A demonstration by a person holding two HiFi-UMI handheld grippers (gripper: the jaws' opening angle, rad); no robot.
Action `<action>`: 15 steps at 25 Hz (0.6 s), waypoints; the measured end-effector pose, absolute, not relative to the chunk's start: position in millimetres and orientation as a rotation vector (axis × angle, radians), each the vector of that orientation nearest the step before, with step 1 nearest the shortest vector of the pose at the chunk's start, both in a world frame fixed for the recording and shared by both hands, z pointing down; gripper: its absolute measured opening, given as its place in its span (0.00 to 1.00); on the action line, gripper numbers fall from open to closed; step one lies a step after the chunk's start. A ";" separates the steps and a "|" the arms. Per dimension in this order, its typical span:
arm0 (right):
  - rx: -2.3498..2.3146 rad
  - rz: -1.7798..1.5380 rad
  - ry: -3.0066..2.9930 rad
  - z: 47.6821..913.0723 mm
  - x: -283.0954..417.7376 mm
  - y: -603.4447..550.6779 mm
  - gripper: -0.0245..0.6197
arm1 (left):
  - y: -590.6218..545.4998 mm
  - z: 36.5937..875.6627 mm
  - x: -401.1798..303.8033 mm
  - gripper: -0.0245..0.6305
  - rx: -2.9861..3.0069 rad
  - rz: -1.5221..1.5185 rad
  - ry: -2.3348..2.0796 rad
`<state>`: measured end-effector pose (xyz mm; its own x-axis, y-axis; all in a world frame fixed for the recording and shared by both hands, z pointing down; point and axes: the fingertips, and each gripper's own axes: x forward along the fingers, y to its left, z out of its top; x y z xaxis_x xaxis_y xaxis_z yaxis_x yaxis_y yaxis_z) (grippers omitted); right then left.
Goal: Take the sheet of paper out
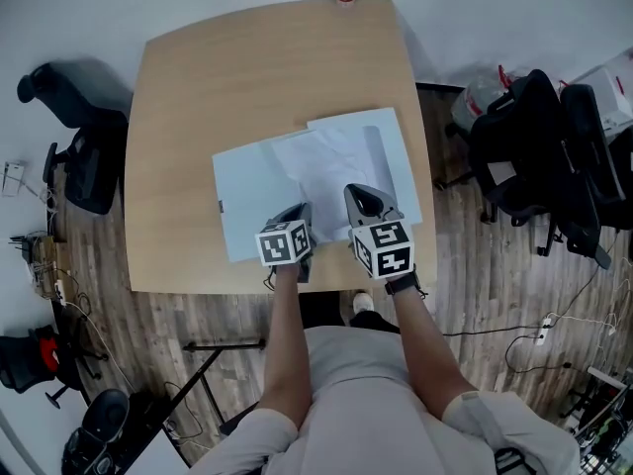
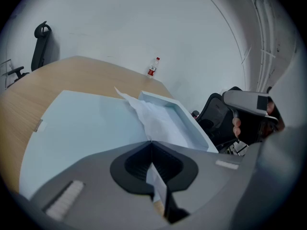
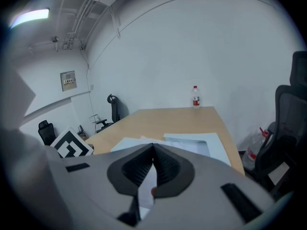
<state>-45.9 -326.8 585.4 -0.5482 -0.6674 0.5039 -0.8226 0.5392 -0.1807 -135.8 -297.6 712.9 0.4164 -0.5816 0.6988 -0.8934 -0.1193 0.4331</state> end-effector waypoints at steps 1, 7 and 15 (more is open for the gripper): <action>1.218 0.563 -2.413 582.7 -47.1 -324.7 0.06 | -296.1 709.4 -137.9 0.05 1.818 0.452 -1.282; 1.196 0.522 -2.460 565.9 -54.2 -314.5 0.06 | -286.8 689.2 -150.6 0.05 1.837 0.436 -1.346; 1.188 0.517 -2.536 542.0 -58.4 -297.8 0.06 | -269.7 668.1 -162.2 0.05 1.849 0.412 -1.423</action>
<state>-58.4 -297.8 542.0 -0.6168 -0.6744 0.4059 -0.7795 0.5952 -0.1955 -162.2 -269.7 668.1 0.3288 -0.6834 0.6518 -0.9258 -0.0971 0.3653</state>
